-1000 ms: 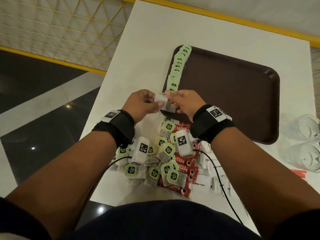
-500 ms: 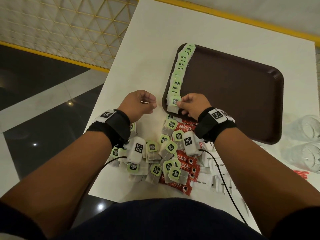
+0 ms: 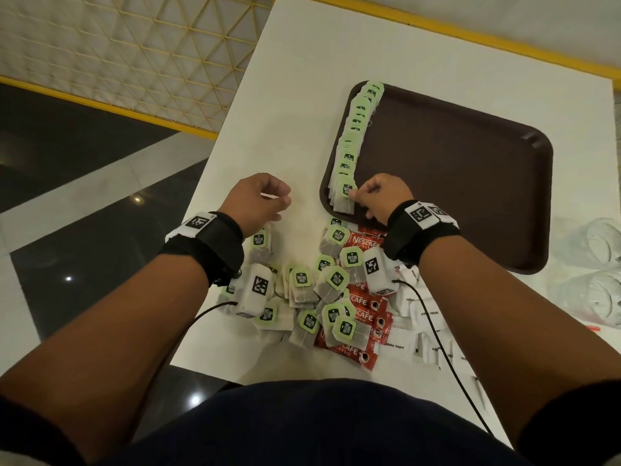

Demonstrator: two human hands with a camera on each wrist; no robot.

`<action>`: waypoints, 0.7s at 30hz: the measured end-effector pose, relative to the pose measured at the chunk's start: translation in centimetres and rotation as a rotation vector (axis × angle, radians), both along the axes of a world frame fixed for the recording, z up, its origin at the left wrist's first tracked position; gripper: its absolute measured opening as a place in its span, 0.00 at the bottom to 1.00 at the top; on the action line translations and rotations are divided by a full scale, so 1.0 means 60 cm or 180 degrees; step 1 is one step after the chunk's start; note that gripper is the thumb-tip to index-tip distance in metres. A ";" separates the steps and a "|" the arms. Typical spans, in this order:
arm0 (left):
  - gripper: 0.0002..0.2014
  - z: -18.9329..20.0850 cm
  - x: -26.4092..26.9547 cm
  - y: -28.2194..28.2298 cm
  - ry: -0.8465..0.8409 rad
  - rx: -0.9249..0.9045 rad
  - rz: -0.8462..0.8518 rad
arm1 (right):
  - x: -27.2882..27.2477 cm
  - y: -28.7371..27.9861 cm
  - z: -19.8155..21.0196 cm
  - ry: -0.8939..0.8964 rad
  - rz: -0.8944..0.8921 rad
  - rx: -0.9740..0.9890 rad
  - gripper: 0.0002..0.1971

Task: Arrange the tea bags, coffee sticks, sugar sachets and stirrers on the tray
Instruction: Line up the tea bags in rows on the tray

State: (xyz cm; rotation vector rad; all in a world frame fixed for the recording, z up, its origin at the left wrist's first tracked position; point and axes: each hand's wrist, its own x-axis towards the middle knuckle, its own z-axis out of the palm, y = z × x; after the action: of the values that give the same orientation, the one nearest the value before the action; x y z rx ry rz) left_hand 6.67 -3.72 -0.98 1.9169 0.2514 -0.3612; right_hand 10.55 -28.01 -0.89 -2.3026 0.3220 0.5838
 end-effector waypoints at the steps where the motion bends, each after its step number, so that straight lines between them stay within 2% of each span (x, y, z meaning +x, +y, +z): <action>1: 0.05 0.000 -0.003 0.007 -0.0045 0.0183 -0.0033 | -0.004 -0.003 0.005 -0.0008 0.0066 -0.0043 0.13; 5: 0.12 -0.006 -0.016 0.039 -0.0223 0.1151 -0.0444 | -0.036 -0.011 0.028 -0.0016 0.0650 -0.0184 0.10; 8: 0.19 -0.009 -0.027 0.057 -0.0043 0.1615 -0.0656 | -0.070 -0.013 0.041 0.0094 0.1170 -0.0270 0.08; 11: 0.27 -0.012 -0.036 0.066 0.0217 0.1940 -0.0868 | -0.094 -0.010 0.045 0.0257 0.1570 -0.0430 0.10; 15: 0.39 -0.009 -0.042 0.061 0.0316 0.2185 -0.1218 | -0.108 -0.002 0.043 0.0234 0.1775 -0.0643 0.16; 17: 0.40 -0.006 -0.043 0.058 0.0258 0.2245 -0.1336 | -0.111 0.001 0.040 0.0201 0.1807 -0.0740 0.17; 21: 0.32 -0.005 -0.045 0.053 0.0205 0.2228 -0.1412 | -0.117 0.006 0.032 0.0135 0.1823 -0.0844 0.13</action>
State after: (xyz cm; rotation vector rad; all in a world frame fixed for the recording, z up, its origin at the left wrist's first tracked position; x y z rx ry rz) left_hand 3.94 -0.55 -1.27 2.6595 -0.0230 -0.6966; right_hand 3.51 -27.68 1.06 -2.6485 -0.2735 0.9140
